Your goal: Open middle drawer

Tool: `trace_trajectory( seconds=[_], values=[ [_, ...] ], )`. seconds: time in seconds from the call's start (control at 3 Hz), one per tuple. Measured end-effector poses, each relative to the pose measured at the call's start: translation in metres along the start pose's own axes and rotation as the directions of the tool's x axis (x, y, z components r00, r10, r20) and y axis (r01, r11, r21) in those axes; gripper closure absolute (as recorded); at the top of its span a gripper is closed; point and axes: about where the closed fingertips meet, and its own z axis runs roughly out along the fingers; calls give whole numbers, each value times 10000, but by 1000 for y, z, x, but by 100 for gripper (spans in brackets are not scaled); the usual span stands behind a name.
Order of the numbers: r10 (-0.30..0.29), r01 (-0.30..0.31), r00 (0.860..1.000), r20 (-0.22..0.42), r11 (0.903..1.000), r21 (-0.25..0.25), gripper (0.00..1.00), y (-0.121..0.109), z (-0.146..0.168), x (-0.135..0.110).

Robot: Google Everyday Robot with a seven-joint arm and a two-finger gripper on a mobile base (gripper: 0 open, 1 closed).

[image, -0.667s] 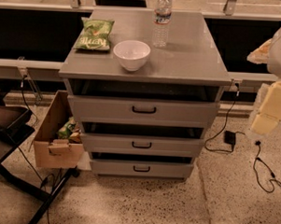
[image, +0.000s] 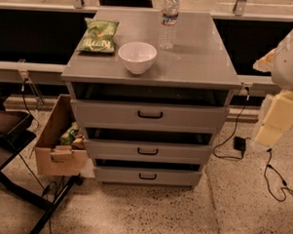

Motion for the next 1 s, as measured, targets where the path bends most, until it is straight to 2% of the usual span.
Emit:
trace_trajectory(
  seconds=[0.33,0.67,1.0],
  values=[
    [-94,94,9999,-94,9999,76,0,14,43,0],
    [16,-18,9998,-181,9999,-149,0,29,118,-1],
    [-260,271,9994,-218,9984,497,0,35,186,-8]
  ],
)
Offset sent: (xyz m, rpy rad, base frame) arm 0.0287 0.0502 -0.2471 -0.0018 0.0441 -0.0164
